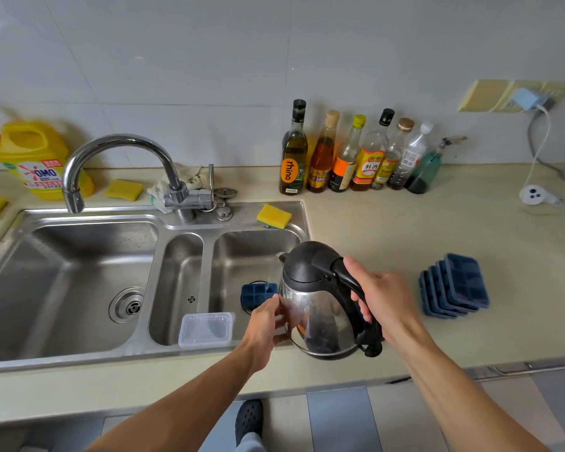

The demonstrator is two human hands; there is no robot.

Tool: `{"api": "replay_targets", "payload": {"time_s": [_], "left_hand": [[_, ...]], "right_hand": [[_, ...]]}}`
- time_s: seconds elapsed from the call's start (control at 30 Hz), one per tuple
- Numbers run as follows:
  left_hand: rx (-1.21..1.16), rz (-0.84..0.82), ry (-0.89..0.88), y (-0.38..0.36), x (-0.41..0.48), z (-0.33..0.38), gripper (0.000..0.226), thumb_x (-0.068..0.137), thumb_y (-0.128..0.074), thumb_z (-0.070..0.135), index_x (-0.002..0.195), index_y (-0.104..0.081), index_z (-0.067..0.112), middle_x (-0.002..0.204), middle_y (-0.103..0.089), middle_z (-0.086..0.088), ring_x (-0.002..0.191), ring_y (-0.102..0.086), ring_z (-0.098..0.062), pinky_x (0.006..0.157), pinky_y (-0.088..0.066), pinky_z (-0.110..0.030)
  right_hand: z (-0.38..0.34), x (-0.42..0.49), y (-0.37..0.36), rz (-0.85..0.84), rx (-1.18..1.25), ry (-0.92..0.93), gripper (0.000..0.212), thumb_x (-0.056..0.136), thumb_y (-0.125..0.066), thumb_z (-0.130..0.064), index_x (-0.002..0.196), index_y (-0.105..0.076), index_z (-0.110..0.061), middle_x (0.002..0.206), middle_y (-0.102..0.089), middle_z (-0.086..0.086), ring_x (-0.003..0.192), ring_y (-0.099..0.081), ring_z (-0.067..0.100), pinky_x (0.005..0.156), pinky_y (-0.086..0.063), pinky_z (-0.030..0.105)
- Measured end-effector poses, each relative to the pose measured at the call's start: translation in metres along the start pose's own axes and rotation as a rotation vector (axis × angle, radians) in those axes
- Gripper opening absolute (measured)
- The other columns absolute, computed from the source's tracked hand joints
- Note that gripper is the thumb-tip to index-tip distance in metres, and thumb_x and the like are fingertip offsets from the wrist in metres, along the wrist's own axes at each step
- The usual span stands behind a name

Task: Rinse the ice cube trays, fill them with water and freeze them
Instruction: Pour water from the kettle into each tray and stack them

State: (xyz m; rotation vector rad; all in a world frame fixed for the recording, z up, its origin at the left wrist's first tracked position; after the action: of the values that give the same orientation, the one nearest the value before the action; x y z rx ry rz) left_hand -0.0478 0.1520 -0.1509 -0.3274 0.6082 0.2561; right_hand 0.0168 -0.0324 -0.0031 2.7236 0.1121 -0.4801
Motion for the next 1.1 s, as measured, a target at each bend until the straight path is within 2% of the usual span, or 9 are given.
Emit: {"api": "replay_targets", "payload": {"time_s": [0.17,0.33,0.5,0.67,0.8,1.0,1.1], "left_hand": [[-0.007,0.029,0.005,0.002,-0.001,0.001,0.064,0.11,-0.03,0.033,0.06,-0.07,0.027,0.087,-0.078,-0.006,0.076,-0.074,-0.013,0.067,-0.056,-0.028],[-0.001,0.073,0.022,0.006,-0.003,0.002,0.051,0.11,-0.031,0.036,0.079,-0.066,0.014,0.091,-0.077,-0.01,0.094,-0.07,-0.026,0.079,-0.054,-0.037],[-0.005,0.052,0.012,0.01,-0.008,0.005,0.062,0.11,-0.027,0.034,0.062,-0.064,0.021,0.088,-0.075,-0.014,0.089,-0.068,-0.027,0.087,-0.056,-0.044],[-0.043,0.089,0.019,0.016,-0.009,0.004,0.051,0.11,-0.031,0.036,0.077,-0.062,0.014,0.092,-0.075,-0.016,0.095,-0.067,-0.031,0.097,-0.054,-0.051],[-0.059,0.1,0.028,0.02,-0.009,0.004,0.049,0.11,-0.033,0.036,0.078,-0.062,0.012,0.094,-0.074,-0.017,0.096,-0.066,-0.033,0.098,-0.054,-0.052],[-0.072,0.145,0.056,0.022,-0.007,0.003,0.041,0.109,-0.038,0.035,0.091,-0.065,0.011,0.109,-0.071,-0.022,0.112,-0.064,-0.04,0.103,-0.051,-0.057],[-0.071,0.141,0.064,0.02,-0.004,0.004,0.041,0.109,-0.038,0.036,0.091,-0.067,0.012,0.107,-0.073,-0.019,0.109,-0.066,-0.038,0.101,-0.052,-0.056]], "right_hand": [[-0.001,0.003,-0.003,-0.009,-0.01,0.0,0.061,0.091,-0.068,-0.053,0.054,-0.064,-0.004,0.043,-0.056,0.002,0.034,-0.045,0.011,0.036,-0.039,0.019],[-0.002,0.005,-0.008,-0.035,0.001,0.001,0.061,0.091,-0.068,-0.053,0.056,-0.064,-0.003,0.047,-0.058,0.004,0.037,-0.046,0.013,0.037,-0.039,0.022],[-0.004,0.006,-0.014,-0.052,0.001,0.0,0.061,0.091,-0.069,-0.052,0.051,-0.061,-0.006,0.044,-0.055,0.003,0.036,-0.044,0.013,0.037,-0.038,0.022],[-0.007,0.007,-0.021,-0.076,0.001,0.001,0.061,0.089,-0.069,-0.053,0.051,-0.061,-0.006,0.046,-0.056,0.004,0.037,-0.044,0.014,0.038,-0.038,0.022],[-0.008,0.009,-0.025,-0.079,-0.011,0.007,0.062,0.089,-0.07,-0.053,0.049,-0.06,-0.007,0.044,-0.055,0.004,0.036,-0.044,0.014,0.036,-0.038,0.022],[-0.006,0.011,-0.027,-0.075,0.0,-0.001,0.062,0.089,-0.07,-0.054,0.05,-0.061,-0.006,0.044,-0.056,0.004,0.036,-0.044,0.014,0.036,-0.037,0.021],[-0.005,0.011,-0.024,-0.068,0.01,0.0,0.062,0.09,-0.07,-0.053,0.047,-0.061,-0.008,0.044,-0.055,0.004,0.035,-0.044,0.014,0.036,-0.038,0.022]]}}
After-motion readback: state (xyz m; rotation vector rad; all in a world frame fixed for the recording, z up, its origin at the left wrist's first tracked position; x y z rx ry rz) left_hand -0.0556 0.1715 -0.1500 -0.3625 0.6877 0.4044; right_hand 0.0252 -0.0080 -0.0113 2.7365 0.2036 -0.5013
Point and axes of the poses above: each hand's wrist, its own x-axis towards the middle knuckle, its own y-axis out of the back of the hand, z = x × y, the point moved 2 cm from there along x, towards the middle knuckle
